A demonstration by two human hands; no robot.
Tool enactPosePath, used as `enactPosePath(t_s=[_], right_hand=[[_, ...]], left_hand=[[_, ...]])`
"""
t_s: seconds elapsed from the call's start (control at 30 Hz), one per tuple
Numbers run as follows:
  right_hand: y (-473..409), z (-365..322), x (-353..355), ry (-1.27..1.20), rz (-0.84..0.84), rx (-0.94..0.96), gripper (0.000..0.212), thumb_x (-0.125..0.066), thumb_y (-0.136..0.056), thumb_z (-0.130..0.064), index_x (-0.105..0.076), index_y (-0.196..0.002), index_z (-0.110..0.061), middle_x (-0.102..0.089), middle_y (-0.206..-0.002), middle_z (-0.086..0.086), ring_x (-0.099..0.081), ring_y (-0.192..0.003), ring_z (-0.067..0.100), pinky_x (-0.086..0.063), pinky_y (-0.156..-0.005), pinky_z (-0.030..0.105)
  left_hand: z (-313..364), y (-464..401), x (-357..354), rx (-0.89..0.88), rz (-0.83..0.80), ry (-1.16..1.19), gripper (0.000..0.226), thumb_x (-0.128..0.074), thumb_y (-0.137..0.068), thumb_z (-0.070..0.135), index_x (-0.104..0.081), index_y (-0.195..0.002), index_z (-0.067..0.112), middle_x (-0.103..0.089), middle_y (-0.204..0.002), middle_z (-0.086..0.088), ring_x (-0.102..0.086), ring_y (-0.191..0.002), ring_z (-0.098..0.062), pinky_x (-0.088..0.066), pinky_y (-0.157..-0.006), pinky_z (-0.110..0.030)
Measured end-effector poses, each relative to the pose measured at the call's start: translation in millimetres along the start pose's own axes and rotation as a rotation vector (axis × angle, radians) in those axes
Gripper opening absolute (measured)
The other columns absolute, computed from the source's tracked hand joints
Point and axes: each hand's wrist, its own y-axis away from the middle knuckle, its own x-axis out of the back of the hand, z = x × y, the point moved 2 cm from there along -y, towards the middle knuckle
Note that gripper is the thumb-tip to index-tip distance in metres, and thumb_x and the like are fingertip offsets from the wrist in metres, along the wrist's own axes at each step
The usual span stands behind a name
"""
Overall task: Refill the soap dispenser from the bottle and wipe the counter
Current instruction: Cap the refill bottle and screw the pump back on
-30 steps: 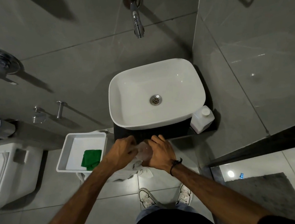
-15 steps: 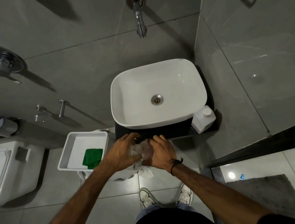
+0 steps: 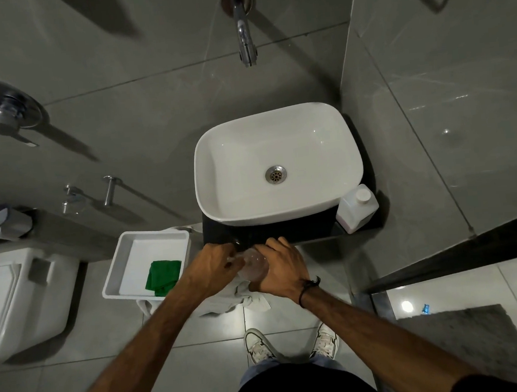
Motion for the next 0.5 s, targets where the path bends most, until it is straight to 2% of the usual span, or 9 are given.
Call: enactPosePath(t_s=[0.07,0.17,0.23,0.27,0.37,0.43,0.5], right_hand=[[0,0,0,-0.004,0.001,-0.002,0.078,-0.079,-0.047,-0.070,-0.065,-0.111,-0.027,-0.058,-0.098,-0.009,-0.048,-0.091,0.015,-0.042,-0.072,0.027],[1,0,-2,-0.012,0.017,-0.020,0.072,-0.080,-0.046,-0.072,-0.065,-0.097,-0.023,-0.057,-0.093,-0.007,-0.049,-0.087,0.016,-0.038,-0.071,0.026],[2,0,-3,-0.020,0.028,-0.029,0.072,-0.080,-0.046,-0.073,-0.065,-0.096,-0.024,-0.057,-0.093,-0.007,-0.050,-0.087,0.016,-0.037,-0.072,0.026],[2,1,-2,-0.019,0.026,-0.031,0.073,-0.079,-0.046,-0.073,-0.066,-0.099,-0.024,-0.058,-0.094,-0.007,-0.050,-0.088,0.016,-0.038,-0.072,0.026],[1,3,1,0.006,0.015,-0.024,0.078,-0.077,-0.048,-0.072,-0.066,-0.112,-0.029,-0.058,-0.100,-0.008,-0.051,-0.093,0.016,-0.040,-0.074,0.026],[0,4,4,0.004,0.005,-0.031,0.083,-0.078,-0.049,-0.071,-0.063,-0.120,-0.032,-0.058,-0.104,-0.009,-0.050,-0.096,0.016,-0.043,-0.074,0.026],[-1,4,6,-0.002,0.010,-0.035,0.084,-0.079,-0.049,-0.069,-0.061,-0.123,-0.034,-0.058,-0.105,-0.010,-0.050,-0.097,0.016,-0.045,-0.074,0.028]], left_hand=[[1,0,0,-0.034,-0.038,-0.022,0.023,-0.069,-0.089,0.032,-0.067,-0.089,0.010,-0.071,-0.084,-0.007,-0.065,-0.073,-0.022,-0.056,-0.066,-0.035],[4,-1,3,-0.219,-0.059,-0.129,0.023,-0.069,-0.086,0.032,-0.067,-0.097,0.012,-0.071,-0.095,-0.005,-0.063,-0.088,-0.024,-0.053,-0.076,-0.035],[6,-1,7,-0.281,-0.046,-0.213,0.026,-0.067,-0.085,0.037,-0.068,-0.100,0.016,-0.070,-0.097,-0.001,-0.061,-0.092,-0.023,-0.054,-0.078,-0.038],[7,-1,9,-0.259,-0.017,-0.201,0.030,-0.067,-0.084,0.041,-0.068,-0.103,0.018,-0.069,-0.099,0.001,-0.062,-0.093,-0.022,-0.055,-0.077,-0.039],[4,0,13,0.026,0.092,-0.015,0.050,-0.070,-0.081,0.060,-0.061,-0.105,0.017,-0.065,-0.096,0.005,-0.064,-0.083,-0.016,-0.057,-0.069,-0.033],[0,-2,11,0.247,0.017,0.029,0.054,-0.066,-0.082,0.067,-0.059,-0.095,0.015,-0.067,-0.084,0.001,-0.066,-0.076,-0.019,-0.058,-0.068,-0.034],[-1,-2,8,0.355,-0.078,0.153,0.053,-0.065,-0.085,0.063,-0.064,-0.091,0.011,-0.073,-0.081,-0.007,-0.072,-0.074,-0.024,-0.063,-0.072,-0.039]])
